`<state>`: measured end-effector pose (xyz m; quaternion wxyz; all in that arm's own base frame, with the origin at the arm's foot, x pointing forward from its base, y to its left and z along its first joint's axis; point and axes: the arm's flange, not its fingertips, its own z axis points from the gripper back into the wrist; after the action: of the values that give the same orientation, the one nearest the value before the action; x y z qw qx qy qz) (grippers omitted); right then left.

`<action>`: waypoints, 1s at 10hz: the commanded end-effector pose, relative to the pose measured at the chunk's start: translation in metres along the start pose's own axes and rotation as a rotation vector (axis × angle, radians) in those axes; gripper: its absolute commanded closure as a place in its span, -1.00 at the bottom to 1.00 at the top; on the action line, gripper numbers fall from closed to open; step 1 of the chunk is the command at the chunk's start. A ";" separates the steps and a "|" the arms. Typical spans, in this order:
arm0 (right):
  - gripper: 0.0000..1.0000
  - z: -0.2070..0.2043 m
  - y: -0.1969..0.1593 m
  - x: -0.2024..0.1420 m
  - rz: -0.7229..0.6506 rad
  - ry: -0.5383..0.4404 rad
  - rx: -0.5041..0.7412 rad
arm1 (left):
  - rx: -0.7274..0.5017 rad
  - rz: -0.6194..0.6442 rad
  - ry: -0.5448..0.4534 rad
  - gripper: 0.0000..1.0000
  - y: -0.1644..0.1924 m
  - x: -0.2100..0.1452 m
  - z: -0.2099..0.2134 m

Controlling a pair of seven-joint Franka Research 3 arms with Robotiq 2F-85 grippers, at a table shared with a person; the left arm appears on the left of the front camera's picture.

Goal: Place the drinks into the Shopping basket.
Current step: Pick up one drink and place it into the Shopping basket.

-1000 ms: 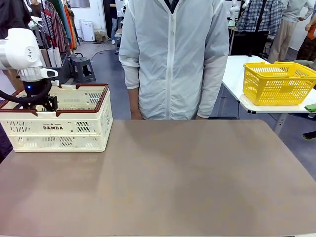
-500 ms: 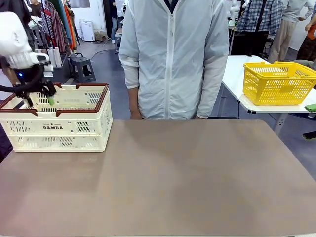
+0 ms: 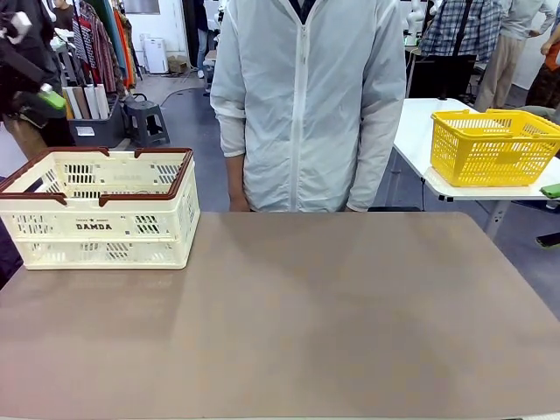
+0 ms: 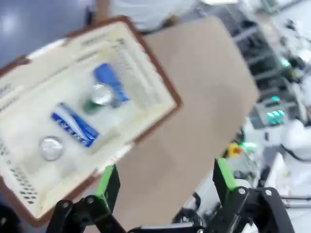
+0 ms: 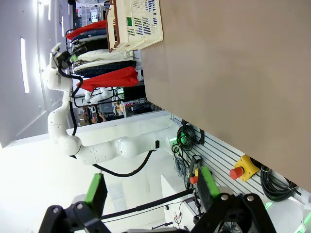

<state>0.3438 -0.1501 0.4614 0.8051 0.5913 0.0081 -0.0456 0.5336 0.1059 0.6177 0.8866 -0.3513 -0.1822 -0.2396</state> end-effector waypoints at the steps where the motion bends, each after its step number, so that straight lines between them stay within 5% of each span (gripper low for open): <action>1: -1.00 0.001 0.005 -0.001 -0.014 0.002 -0.002 | -0.248 -0.048 0.008 -1.00 0.032 -0.079 -0.003; 3: -1.00 0.001 0.005 -0.001 -0.014 0.002 -0.002 | -0.378 0.140 -0.328 -1.00 0.076 -0.165 0.003; 5: -1.00 0.001 0.005 -0.001 -0.014 0.002 -0.002 | -0.404 0.280 -0.443 -1.00 0.116 -0.201 -0.020; 6: -1.00 0.001 0.005 -0.001 -0.014 0.002 -0.002 | -0.368 0.139 -0.290 -1.00 0.083 -0.184 0.005; 10: -1.00 0.001 0.005 -0.001 -0.014 0.002 -0.002 | -0.368 0.139 -0.290 -1.00 0.083 -0.184 0.005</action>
<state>0.3437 -0.1503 0.4615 0.8049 0.5915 0.0083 -0.0457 0.4324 0.2137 0.4921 0.7831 -0.5494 -0.2442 -0.1589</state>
